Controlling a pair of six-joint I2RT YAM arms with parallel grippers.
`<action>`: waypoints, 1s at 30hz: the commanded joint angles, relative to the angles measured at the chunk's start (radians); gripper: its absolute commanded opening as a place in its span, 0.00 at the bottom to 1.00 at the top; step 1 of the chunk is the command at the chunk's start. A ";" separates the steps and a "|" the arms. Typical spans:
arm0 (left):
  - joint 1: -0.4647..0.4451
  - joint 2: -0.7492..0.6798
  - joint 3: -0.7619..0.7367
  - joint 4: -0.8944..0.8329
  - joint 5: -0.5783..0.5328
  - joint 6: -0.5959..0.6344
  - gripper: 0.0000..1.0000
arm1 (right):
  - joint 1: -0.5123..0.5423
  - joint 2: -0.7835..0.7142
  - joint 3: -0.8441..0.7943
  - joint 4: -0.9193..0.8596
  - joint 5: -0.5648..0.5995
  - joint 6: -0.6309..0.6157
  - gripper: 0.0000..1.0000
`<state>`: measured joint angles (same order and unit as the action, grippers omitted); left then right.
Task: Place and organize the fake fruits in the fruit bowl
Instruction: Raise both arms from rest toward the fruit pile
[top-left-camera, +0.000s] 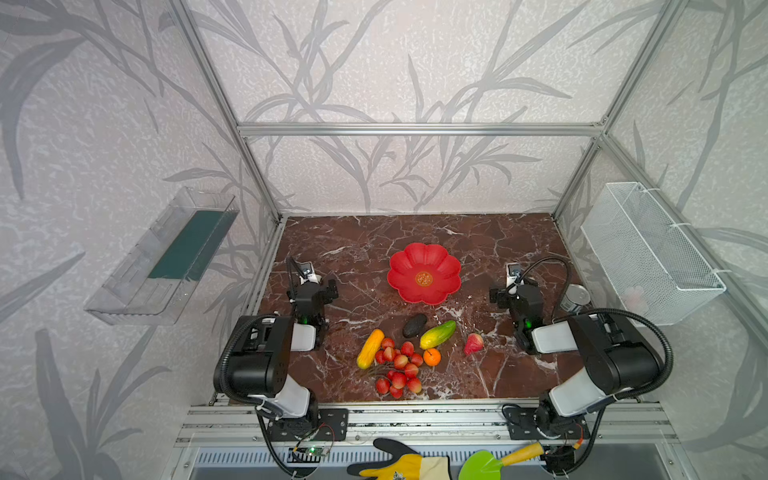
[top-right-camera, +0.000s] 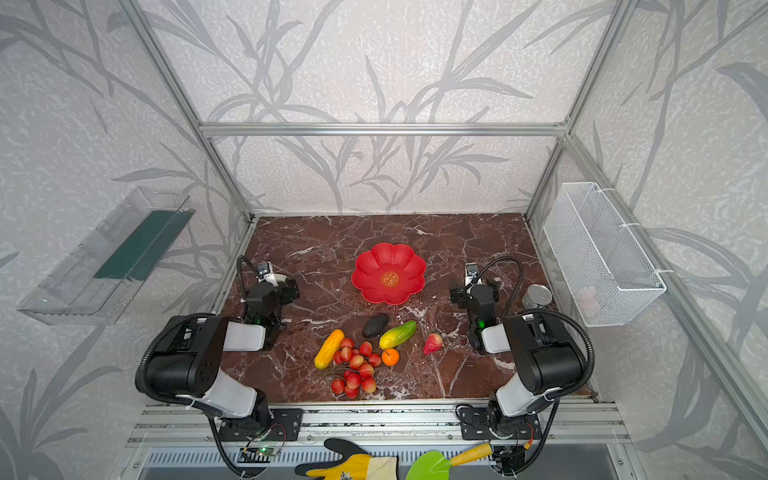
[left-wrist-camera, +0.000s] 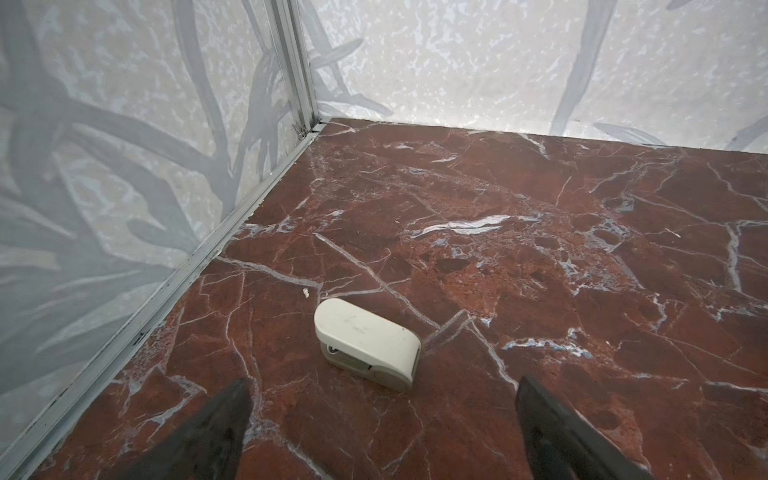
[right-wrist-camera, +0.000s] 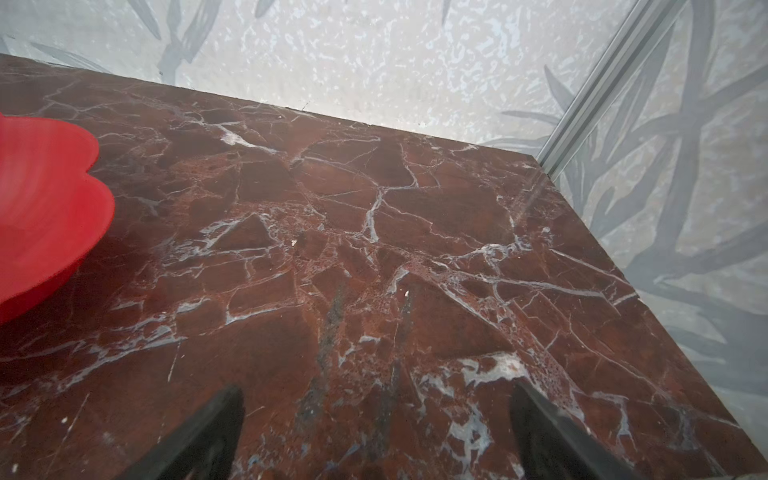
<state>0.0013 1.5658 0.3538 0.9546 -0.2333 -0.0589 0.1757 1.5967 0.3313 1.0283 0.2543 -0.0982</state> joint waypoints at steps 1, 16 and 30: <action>0.002 0.006 0.014 0.017 0.005 0.015 0.99 | -0.004 0.006 0.011 0.039 0.017 0.008 0.99; 0.004 0.006 0.015 0.015 0.008 0.013 0.99 | -0.016 0.002 0.020 0.018 -0.011 0.018 0.99; -0.012 -0.136 -0.013 -0.046 -0.063 0.012 0.95 | 0.028 -0.087 0.000 0.001 0.097 -0.012 0.99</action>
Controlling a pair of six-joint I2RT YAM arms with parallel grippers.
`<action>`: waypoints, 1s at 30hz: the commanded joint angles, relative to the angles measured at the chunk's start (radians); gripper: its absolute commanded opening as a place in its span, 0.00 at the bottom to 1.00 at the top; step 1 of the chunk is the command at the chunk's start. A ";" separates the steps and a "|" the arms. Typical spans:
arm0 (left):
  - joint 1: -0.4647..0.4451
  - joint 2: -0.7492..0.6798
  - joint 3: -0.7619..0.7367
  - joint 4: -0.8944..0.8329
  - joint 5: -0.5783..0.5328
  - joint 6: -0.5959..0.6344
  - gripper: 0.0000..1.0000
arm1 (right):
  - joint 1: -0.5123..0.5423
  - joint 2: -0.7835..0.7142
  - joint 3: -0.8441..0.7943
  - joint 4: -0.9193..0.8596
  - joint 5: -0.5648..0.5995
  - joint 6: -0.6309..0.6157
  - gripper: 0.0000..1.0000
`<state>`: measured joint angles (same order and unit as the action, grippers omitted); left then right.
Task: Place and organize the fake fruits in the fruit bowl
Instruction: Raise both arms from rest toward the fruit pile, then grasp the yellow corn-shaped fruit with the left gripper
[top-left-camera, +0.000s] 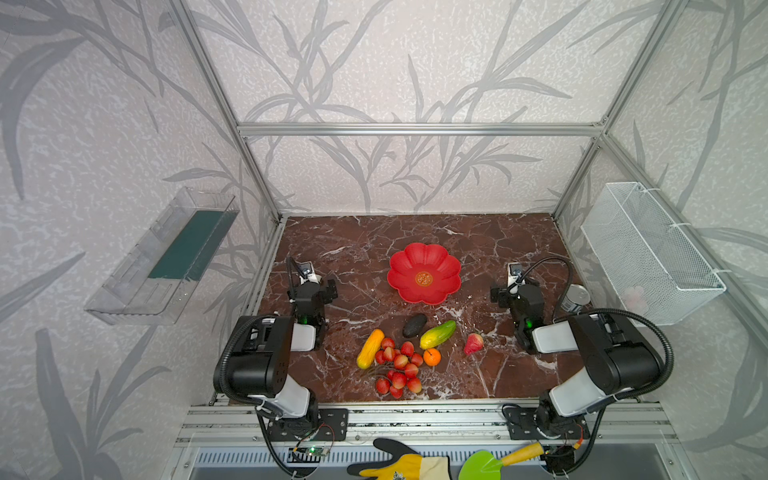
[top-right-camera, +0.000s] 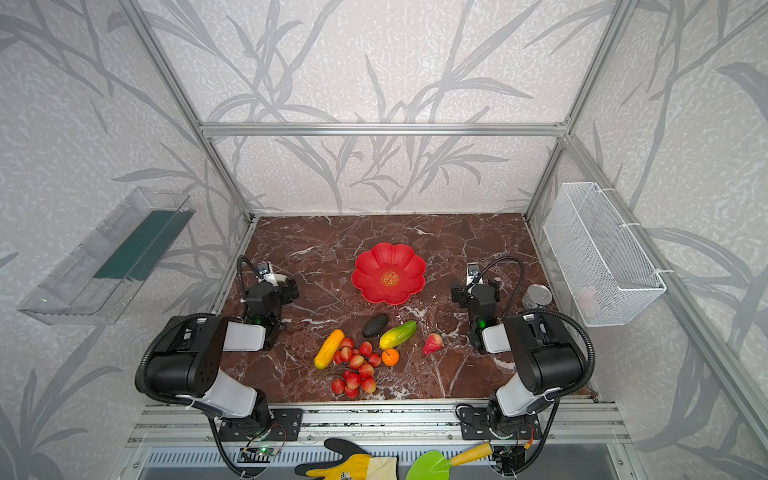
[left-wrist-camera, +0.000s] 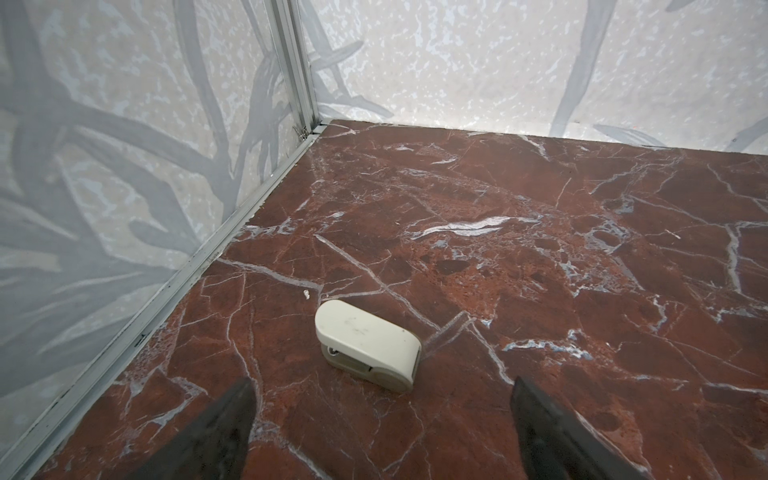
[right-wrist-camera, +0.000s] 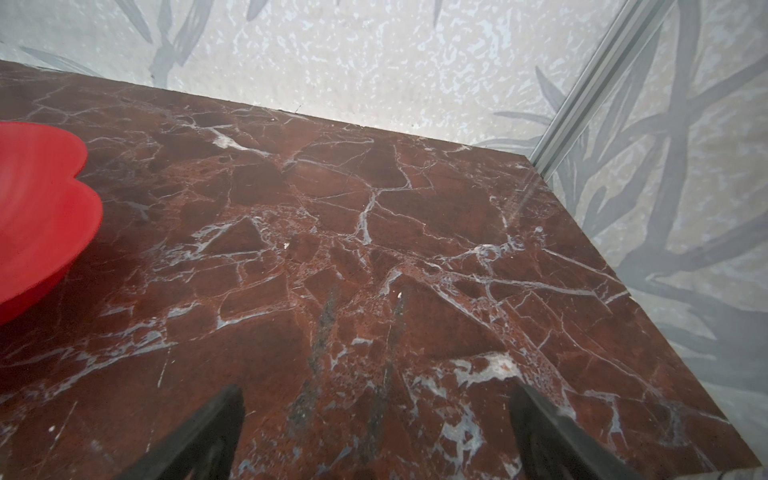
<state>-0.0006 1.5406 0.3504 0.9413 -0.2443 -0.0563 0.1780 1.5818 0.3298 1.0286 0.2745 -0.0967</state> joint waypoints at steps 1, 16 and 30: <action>-0.022 -0.182 0.009 -0.121 -0.077 0.016 0.95 | 0.049 -0.123 0.036 -0.105 0.136 -0.023 0.99; -0.058 -0.456 0.317 -1.011 0.422 -0.449 0.87 | 0.017 -0.488 0.256 -0.941 -0.293 0.456 0.99; -0.436 -0.524 0.250 -1.353 0.323 -0.492 0.86 | 0.170 -0.470 0.236 -1.116 -0.271 0.531 1.00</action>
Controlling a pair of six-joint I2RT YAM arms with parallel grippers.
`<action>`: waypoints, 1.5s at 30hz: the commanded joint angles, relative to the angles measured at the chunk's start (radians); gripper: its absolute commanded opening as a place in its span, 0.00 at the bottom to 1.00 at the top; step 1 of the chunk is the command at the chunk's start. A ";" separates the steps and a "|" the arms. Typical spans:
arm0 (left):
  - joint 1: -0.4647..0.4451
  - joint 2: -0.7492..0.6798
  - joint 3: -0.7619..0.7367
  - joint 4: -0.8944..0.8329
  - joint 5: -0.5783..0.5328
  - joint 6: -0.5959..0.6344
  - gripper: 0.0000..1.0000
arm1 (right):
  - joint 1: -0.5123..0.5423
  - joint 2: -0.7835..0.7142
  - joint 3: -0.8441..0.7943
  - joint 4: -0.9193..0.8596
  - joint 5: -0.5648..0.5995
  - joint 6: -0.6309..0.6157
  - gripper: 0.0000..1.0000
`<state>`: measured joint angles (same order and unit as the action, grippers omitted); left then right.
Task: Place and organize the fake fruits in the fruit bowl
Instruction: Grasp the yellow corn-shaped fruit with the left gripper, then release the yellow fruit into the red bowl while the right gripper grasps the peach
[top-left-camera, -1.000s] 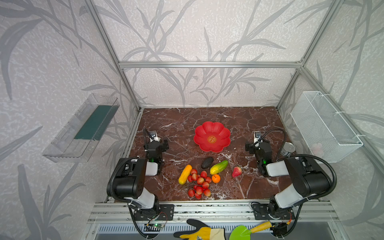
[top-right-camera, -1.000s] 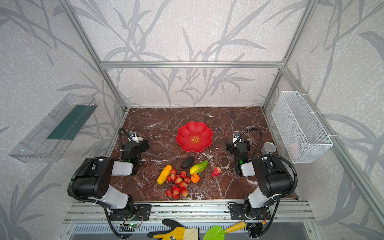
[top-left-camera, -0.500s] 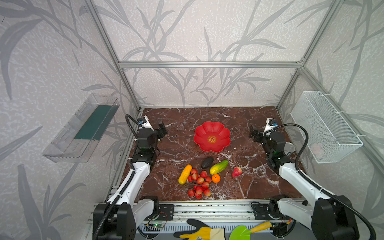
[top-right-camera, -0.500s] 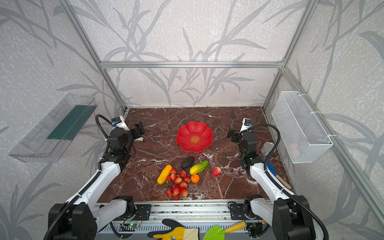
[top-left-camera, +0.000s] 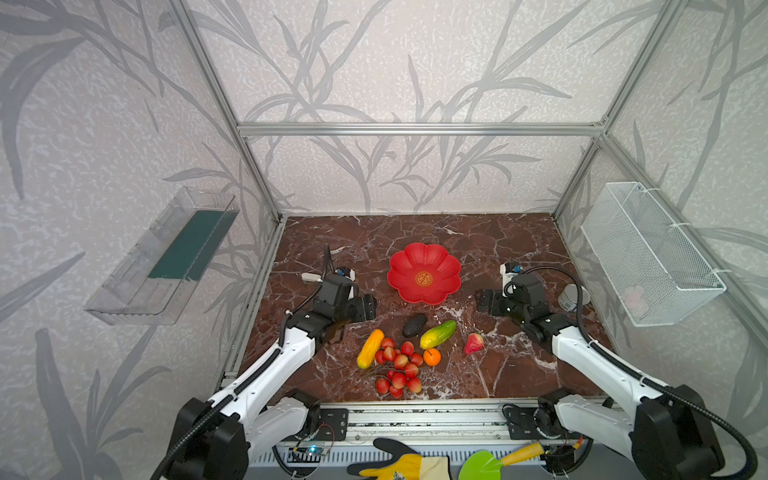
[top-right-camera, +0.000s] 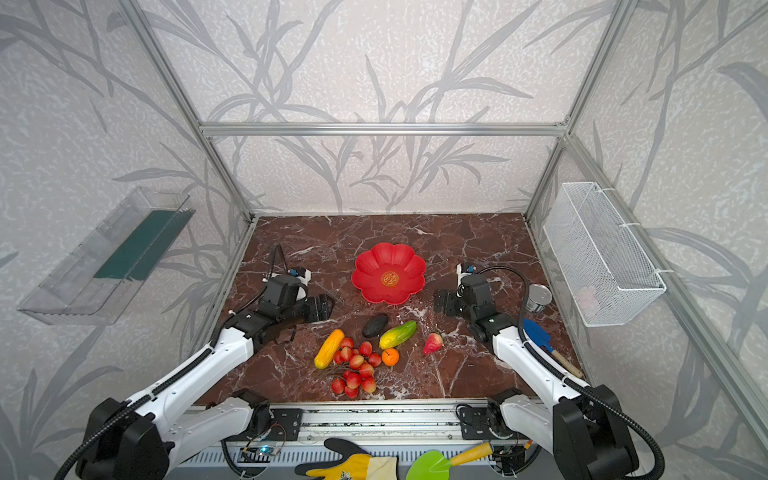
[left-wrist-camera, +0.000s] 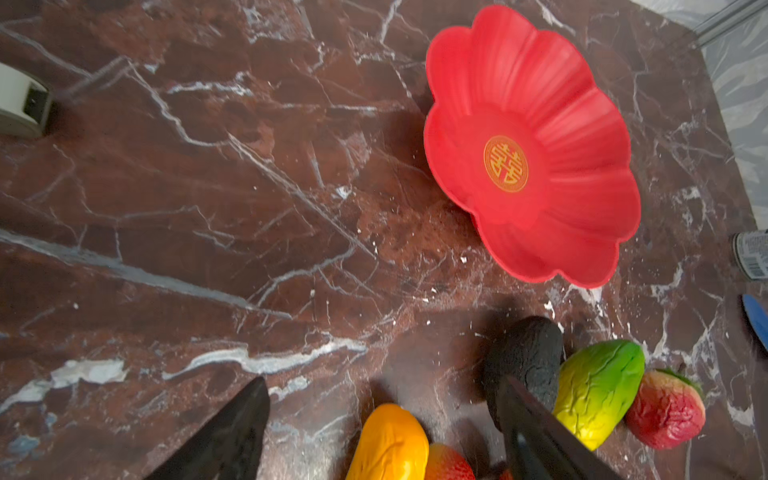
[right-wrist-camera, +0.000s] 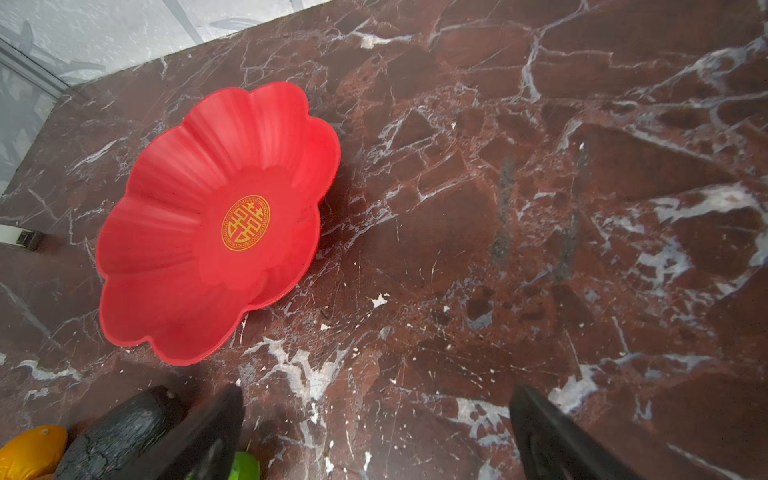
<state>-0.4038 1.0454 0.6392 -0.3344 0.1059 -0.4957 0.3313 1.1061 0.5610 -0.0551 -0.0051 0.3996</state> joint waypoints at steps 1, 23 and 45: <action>-0.045 -0.032 -0.056 -0.065 -0.020 -0.068 0.86 | 0.022 0.010 0.005 -0.032 0.012 0.038 1.00; -0.171 0.112 -0.202 0.043 0.017 -0.218 0.51 | 0.061 -0.019 -0.032 -0.018 -0.013 0.068 0.99; -0.166 0.541 0.555 0.019 0.081 0.146 0.44 | 0.237 -0.143 -0.066 -0.212 0.141 0.142 0.96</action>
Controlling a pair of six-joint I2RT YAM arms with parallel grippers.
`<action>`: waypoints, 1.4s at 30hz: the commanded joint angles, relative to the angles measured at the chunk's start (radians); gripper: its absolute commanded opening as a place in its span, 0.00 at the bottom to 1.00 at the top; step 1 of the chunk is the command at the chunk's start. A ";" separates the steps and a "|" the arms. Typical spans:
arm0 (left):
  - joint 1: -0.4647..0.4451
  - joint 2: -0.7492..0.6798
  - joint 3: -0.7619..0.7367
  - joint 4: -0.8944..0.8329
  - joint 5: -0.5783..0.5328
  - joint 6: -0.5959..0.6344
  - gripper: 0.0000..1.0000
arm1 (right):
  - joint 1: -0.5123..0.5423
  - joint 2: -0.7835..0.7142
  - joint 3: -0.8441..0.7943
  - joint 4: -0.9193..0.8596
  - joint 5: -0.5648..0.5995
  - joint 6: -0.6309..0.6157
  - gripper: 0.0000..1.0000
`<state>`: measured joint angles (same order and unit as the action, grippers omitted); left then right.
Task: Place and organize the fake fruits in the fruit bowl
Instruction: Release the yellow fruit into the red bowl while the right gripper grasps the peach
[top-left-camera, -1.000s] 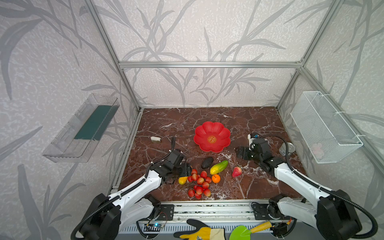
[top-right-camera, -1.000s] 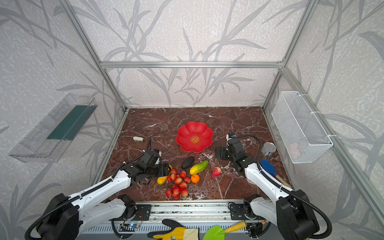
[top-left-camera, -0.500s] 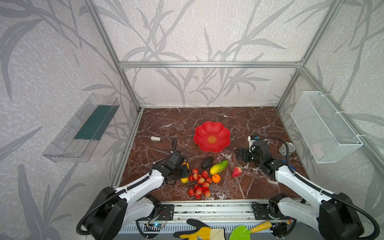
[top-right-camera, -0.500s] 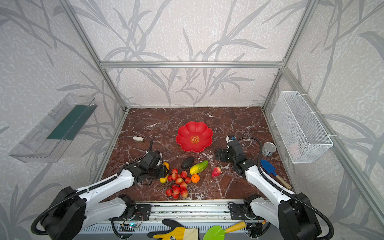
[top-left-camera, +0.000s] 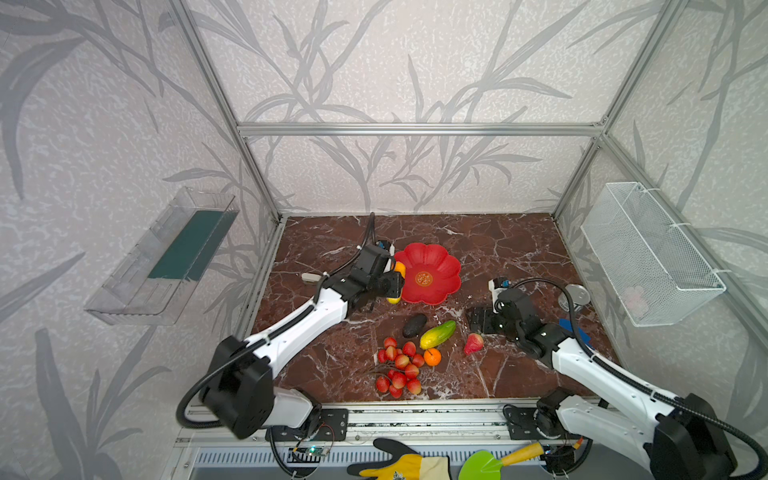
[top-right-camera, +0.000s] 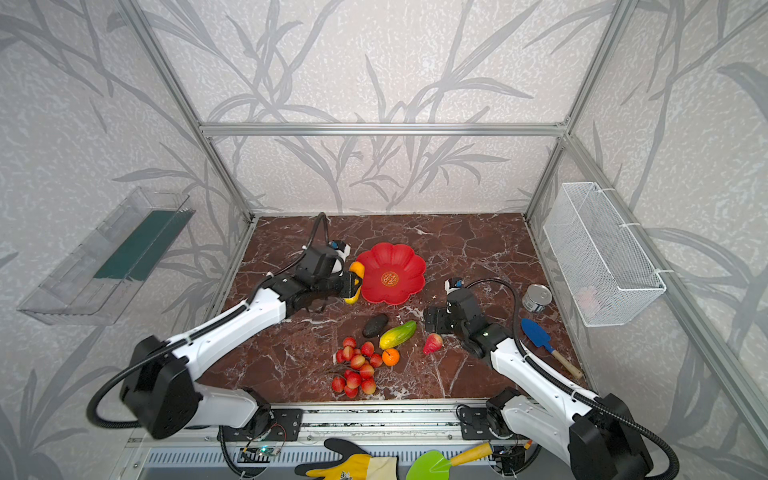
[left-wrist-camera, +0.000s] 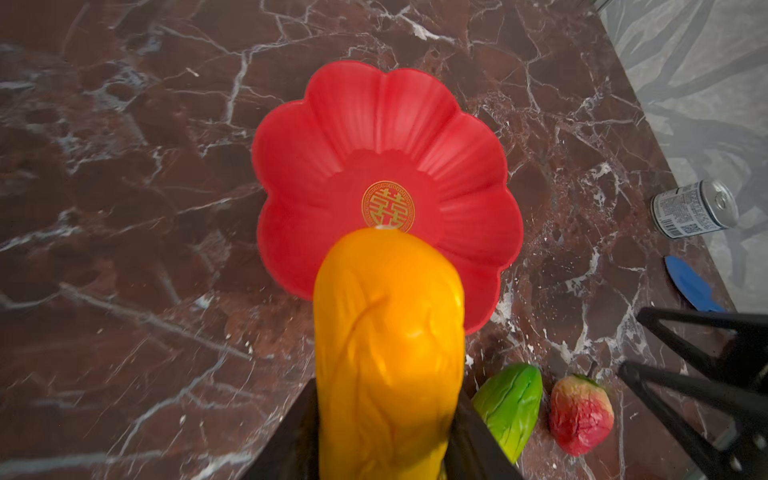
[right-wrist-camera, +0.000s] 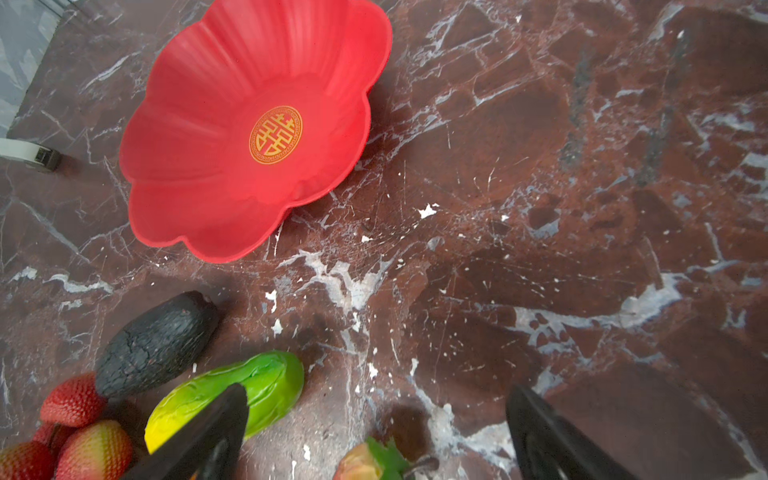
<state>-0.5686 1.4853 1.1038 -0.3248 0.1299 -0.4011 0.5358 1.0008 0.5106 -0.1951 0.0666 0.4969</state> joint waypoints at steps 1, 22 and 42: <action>-0.002 0.148 0.130 0.013 0.068 0.060 0.44 | 0.042 -0.044 -0.020 -0.081 0.079 0.057 0.95; -0.001 0.754 0.671 -0.099 0.078 0.021 0.61 | 0.165 0.004 -0.109 -0.002 0.052 0.242 0.91; 0.008 0.019 0.083 0.340 -0.050 0.034 0.84 | 0.199 0.214 -0.061 0.112 0.114 0.210 0.56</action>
<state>-0.5667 1.5814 1.2930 -0.0547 0.1570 -0.3759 0.7277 1.2083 0.4183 -0.0963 0.1356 0.7399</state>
